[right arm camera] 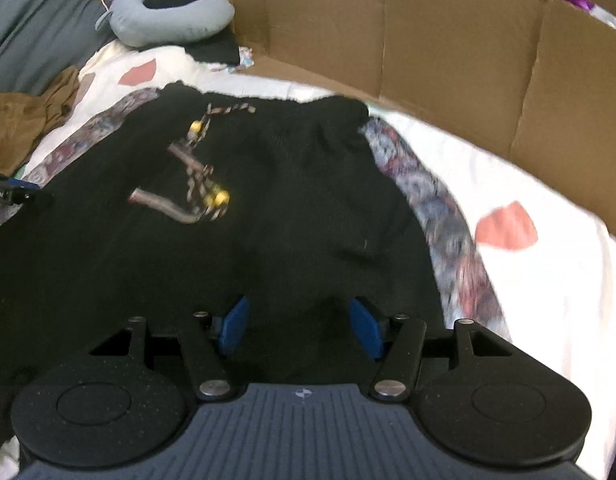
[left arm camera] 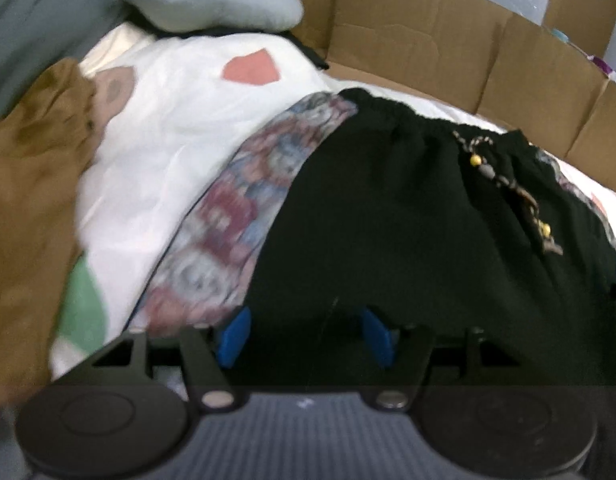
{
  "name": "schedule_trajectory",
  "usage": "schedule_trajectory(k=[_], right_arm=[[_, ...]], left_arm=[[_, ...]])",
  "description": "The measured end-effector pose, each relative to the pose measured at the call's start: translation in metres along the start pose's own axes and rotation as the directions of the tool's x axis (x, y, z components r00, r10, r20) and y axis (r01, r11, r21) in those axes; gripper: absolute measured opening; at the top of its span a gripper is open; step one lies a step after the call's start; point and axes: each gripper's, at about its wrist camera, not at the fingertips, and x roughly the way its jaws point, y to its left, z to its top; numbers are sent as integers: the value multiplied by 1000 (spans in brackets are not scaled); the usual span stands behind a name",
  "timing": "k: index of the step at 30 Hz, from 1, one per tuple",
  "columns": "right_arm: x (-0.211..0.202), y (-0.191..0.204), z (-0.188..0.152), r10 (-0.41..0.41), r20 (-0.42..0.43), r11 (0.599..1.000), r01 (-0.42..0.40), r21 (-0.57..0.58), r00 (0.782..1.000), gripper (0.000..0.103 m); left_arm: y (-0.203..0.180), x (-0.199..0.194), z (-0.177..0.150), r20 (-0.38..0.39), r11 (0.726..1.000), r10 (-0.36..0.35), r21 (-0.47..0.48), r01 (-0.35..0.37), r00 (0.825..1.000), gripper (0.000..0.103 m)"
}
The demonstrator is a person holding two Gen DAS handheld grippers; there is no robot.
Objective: Fold clothes
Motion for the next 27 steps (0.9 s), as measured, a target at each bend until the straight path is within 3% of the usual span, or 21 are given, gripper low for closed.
schedule_trajectory(k=[5, 11, 16, 19, 21, 24, 27], right_arm=[[-10, 3, -18, -31, -31, 1000, 31, 4, 999, 59], [-18, -5, -35, -31, -81, 996, 38, 87, 996, 58], [-22, -2, -48, -33, -100, 996, 41, 81, 994, 63], [-21, -4, -50, -18, -116, 994, 30, 103, 993, 70], [-18, -2, -48, -7, -124, 995, 19, 93, 992, 83], [-13, 3, -47, 2, -134, 996, 10, 86, 991, 95], [-11, 7, -47, -1, -139, 996, 12, 83, 990, 100]], left_arm=[[14, -18, -18, -38, 1000, 21, 5, -20, 999, 65], [27, -30, -34, -94, 999, 33, 8, -32, 995, 66], [24, -27, -46, -113, 998, 33, 53, -27, 993, 81], [17, -22, -48, -119, 994, 43, 104, -31, 992, 90], [17, -21, -50, -121, 994, 43, 108, -30, 992, 93], [17, -18, -49, -143, 993, 38, 115, -22, 989, 96], [18, -16, -48, -166, 993, 33, 121, -13, 986, 102]])
